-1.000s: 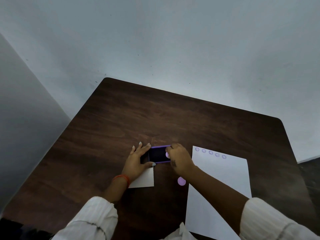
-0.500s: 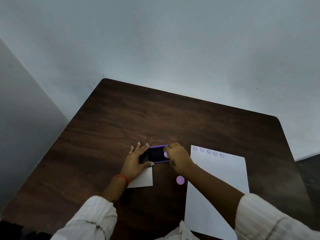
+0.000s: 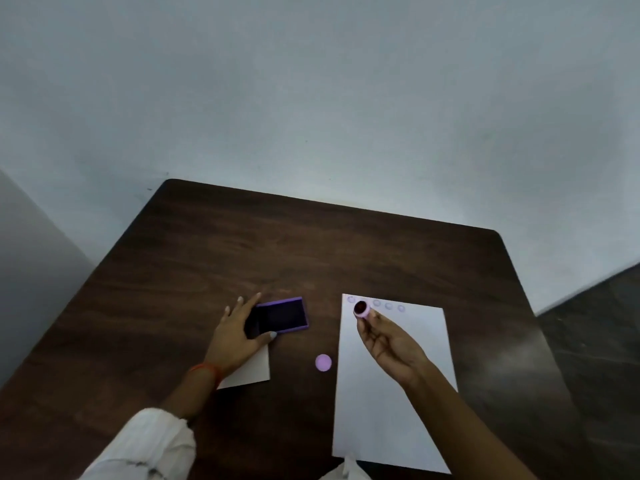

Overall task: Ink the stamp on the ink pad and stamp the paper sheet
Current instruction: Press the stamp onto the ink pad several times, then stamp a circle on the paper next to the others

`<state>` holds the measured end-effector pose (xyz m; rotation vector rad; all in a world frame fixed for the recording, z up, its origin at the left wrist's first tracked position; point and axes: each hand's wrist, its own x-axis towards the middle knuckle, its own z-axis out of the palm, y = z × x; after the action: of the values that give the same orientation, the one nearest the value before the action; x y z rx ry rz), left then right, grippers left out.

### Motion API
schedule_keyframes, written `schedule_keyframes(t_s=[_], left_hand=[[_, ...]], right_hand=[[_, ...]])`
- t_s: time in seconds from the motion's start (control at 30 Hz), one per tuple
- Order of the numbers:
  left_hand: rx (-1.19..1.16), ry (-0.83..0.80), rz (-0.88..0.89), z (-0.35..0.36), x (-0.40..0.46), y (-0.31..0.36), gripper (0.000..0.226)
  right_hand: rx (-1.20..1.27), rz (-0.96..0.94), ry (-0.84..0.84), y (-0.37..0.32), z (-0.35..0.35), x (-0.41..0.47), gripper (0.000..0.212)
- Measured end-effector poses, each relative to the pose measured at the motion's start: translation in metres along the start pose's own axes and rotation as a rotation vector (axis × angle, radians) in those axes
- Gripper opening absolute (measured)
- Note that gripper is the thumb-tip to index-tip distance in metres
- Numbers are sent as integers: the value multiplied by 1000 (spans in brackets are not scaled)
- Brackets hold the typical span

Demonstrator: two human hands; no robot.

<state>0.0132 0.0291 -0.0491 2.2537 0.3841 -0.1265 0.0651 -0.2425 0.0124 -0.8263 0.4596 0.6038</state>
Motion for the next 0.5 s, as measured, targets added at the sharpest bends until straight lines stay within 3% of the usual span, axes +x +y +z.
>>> schedule_keyframes(t_s=[0.2, 0.5], left_hand=[[159, 244, 181, 20, 4, 26, 65], [315, -16, 559, 93, 20, 111, 63]], right_hand=[[208, -67, -17, -16, -39, -27, 20], [222, -159, 84, -45, -76, -31, 17]])
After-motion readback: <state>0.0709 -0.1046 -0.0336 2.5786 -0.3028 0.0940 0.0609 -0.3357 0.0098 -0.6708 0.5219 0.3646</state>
